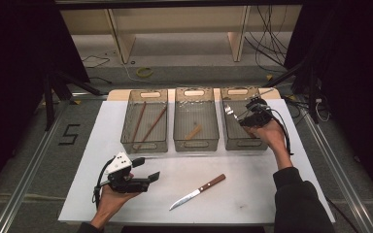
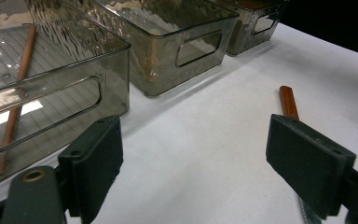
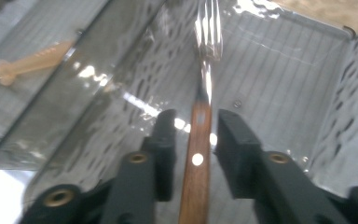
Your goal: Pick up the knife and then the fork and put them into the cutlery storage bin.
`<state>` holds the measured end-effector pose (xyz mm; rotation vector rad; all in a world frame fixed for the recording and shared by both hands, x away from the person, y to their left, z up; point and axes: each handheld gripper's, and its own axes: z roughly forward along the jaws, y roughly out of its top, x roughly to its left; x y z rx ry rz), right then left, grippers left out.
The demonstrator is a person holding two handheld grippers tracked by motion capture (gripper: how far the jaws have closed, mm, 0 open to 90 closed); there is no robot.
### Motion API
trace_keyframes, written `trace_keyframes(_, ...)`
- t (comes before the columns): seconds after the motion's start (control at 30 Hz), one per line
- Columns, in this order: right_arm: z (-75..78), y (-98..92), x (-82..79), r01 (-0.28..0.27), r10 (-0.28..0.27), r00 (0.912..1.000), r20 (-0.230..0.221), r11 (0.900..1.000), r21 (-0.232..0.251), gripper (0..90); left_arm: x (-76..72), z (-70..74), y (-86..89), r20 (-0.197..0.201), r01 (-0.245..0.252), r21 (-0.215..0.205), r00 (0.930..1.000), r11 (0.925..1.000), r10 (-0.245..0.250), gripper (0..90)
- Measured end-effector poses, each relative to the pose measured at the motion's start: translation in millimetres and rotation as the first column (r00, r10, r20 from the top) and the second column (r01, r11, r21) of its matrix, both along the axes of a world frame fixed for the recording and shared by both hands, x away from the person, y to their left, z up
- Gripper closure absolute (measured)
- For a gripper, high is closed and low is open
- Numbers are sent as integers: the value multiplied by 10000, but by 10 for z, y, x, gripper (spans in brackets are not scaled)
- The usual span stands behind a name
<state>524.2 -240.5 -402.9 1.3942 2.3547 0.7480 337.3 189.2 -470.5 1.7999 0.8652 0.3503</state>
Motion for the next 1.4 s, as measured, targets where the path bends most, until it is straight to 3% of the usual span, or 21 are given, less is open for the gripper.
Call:
trace_keyframes(0.17,70,22,-36,-231,226,9993,302,9996,176,588,-2,2,0,2,3,4,10000,10000,-3,181)
trace_keyframes(0.33,133,71,-130,-807,786,9953,563,9961,361,515,1,0,1,-10,-3,8,10000,10000,3,180)
trace_keyframes(0.53,269,173,-320,-1919,1859,9775,997,9799,551,447,-2,-2,-4,-42,-6,1,10000,10000,6,180)
trace_keyframes(0.67,340,285,-507,-2748,2657,9569,1175,9590,693,405,0,-2,-1,-17,-2,26,10000,10000,2,180)
trace_keyframes(0.93,322,519,-857,-4358,4273,8966,1164,8981,596,364,1,-5,-2,-12,-6,18,10000,10000,6,180)
trace_keyframes(1.1,245,626,-996,-4995,4938,8646,929,8647,533,352,-2,-5,-4,-29,-17,7,10000,10000,17,180)
trace_keyframes(1.27,105,704,-1099,-5403,5382,8414,501,8401,489,355,-2,-4,-2,-24,-10,19,10000,10000,10,179)
trace_keyframes(1.4,-9,771,-1201,-5802,5802,8144,107,8136,383,354,-2,-3,-2,-34,13,66,10000,10000,-13,179)
